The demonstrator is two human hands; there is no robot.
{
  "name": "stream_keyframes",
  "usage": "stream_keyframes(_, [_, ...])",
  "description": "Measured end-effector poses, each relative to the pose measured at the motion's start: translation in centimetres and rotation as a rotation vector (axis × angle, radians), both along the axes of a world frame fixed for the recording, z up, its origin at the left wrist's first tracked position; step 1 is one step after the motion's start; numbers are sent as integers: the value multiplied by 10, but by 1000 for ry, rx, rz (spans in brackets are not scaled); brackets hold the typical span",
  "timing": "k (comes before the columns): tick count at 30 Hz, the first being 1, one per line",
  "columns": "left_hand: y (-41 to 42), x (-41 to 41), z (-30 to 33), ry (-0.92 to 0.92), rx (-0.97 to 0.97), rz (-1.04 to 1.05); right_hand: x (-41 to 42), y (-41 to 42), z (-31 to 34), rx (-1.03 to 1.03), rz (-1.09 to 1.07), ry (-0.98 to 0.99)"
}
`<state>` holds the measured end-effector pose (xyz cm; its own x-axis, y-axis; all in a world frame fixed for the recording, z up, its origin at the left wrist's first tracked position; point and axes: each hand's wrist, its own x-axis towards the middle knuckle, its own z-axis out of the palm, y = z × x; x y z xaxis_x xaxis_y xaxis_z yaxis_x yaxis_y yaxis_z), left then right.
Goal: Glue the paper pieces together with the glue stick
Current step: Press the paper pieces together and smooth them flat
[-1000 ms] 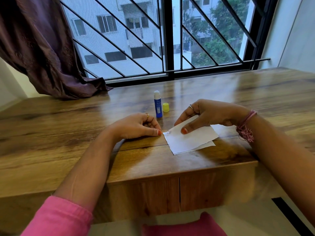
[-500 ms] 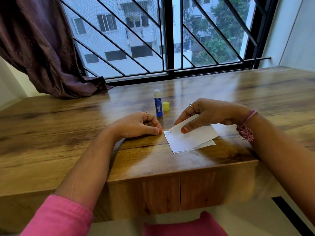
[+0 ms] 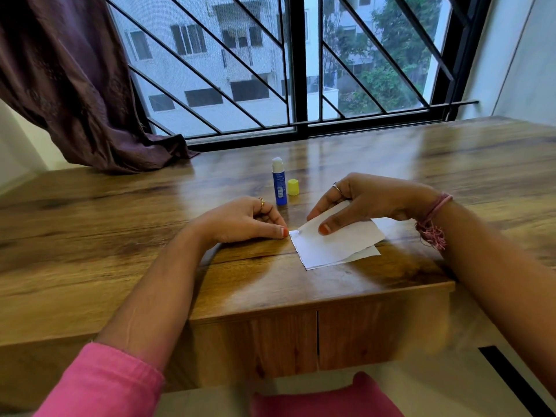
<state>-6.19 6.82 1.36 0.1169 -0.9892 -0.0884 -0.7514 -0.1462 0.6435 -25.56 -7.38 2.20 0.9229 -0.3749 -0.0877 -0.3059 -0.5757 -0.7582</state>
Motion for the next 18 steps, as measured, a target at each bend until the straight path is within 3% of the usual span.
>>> stream_keyframes(18, [1, -2, -4, 11, 5, -18, 2, -1, -2, -28, 1, 3])
